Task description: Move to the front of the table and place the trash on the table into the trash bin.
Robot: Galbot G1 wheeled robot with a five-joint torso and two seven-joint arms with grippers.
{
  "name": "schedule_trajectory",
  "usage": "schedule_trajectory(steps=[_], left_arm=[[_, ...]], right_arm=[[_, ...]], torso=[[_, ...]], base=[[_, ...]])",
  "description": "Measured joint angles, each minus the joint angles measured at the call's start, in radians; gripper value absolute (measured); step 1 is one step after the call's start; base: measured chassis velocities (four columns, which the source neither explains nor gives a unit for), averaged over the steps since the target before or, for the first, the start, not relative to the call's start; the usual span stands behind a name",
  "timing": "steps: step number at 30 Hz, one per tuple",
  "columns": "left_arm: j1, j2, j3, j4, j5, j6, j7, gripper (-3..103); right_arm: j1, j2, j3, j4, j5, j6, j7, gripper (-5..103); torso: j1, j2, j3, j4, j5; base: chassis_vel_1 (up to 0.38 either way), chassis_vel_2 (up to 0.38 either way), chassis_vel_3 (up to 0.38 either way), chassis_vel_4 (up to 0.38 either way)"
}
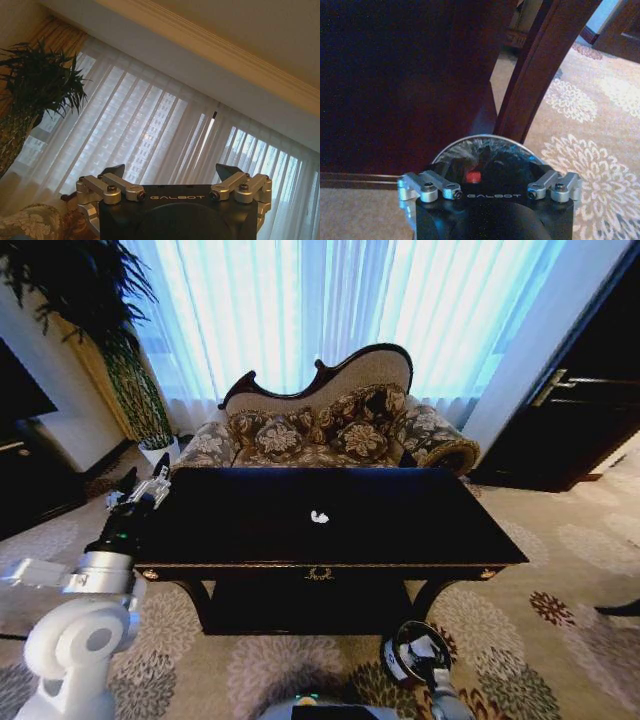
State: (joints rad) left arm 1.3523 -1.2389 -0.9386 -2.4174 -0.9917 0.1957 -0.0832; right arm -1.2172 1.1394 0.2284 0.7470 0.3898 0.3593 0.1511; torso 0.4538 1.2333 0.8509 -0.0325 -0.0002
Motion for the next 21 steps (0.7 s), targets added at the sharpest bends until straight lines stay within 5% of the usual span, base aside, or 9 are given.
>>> schedule_trajectory(steps=[8, 16, 21], left_arm=[[0.006, -0.005, -0.008, -0.002, 0.000, -0.003, 0.001, 100], [0.012, -0.003, -0.009, 0.008, -0.002, -0.008, 0.001, 100], [0.011, -0.011, 0.006, 0.001, 0.002, -0.008, 0.000, 100]], right_arm=[[-0.043, -0.014, 0.003, 0.068, 0.001, 0.004, 0.001, 100], [-0.245, -0.071, 0.021, 0.339, 0.064, 0.041, -0.115, 100], [-0.353, -0.104, 0.045, 0.486, 0.085, 0.040, -0.121, 100]], torso=[[0.000, 0.000, 0.000, 0.0001, -0.0001], [0.000, 0.000, 0.000, 0.0000, -0.0001], [0.000, 0.000, 0.000, -0.0001, -0.0002]], base=[[0.000, 0.000, 0.000, 0.000], [0.000, 0.000, 0.000, 0.000], [0.000, 0.000, 0.000, 0.000]])
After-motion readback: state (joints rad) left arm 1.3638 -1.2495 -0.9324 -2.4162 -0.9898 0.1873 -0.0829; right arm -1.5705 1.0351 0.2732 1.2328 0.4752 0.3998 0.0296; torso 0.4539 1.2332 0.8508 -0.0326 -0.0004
